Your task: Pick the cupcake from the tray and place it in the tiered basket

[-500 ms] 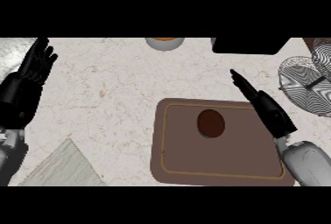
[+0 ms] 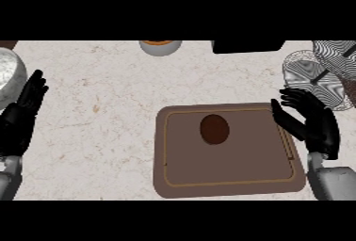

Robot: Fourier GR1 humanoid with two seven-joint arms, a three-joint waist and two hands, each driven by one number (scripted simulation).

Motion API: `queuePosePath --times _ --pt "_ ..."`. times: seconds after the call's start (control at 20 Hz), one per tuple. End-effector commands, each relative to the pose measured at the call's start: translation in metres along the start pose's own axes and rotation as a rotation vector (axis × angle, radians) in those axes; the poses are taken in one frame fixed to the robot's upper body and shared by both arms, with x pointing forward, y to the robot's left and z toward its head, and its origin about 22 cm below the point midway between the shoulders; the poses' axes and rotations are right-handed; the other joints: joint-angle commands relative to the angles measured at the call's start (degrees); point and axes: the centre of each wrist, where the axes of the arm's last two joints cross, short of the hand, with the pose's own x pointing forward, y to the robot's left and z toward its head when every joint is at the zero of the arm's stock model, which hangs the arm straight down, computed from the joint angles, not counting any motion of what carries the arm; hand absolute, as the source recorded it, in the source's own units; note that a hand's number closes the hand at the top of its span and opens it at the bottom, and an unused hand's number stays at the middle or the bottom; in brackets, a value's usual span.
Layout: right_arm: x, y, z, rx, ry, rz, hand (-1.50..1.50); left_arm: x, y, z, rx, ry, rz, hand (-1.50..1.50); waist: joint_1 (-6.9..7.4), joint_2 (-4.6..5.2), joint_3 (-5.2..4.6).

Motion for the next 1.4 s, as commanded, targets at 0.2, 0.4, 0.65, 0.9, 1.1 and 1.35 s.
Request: queuePosePath --times 0.2,0.4,0.65,0.9,1.1,1.35 --pt "-0.010 0.001 0.064 -0.445 0.120 -0.001 -1.50 -0.037 -0.024 0.021 -0.003 0.070 -0.040 0.00 1.17 -0.22 -0.16" --pt "0.012 -0.007 0.085 -0.262 0.186 0.196 -1.50 -0.022 -0.029 0.013 -0.011 0.060 -0.041 0.00 2.33 -0.01 -0.23" --pt "0.036 -0.009 0.091 -0.018 0.329 0.449 -1.50 -0.028 -0.021 0.011 -0.029 0.047 -0.047 0.00 3.62 0.27 -0.45" --pt "0.106 0.002 0.067 0.000 0.416 0.555 -1.50 -0.021 -0.040 0.008 -0.069 0.042 -0.034 0.00 5.22 0.50 -0.20" --pt "0.139 0.012 0.061 -0.001 0.480 0.558 -1.50 -0.018 -0.027 -0.005 -0.045 0.041 -0.038 0.00 4.66 0.42 -0.14" --pt "0.121 0.047 0.037 0.070 0.602 0.552 -1.50 -0.018 -0.048 0.004 -0.069 0.030 -0.042 0.00 5.62 0.47 -0.05"
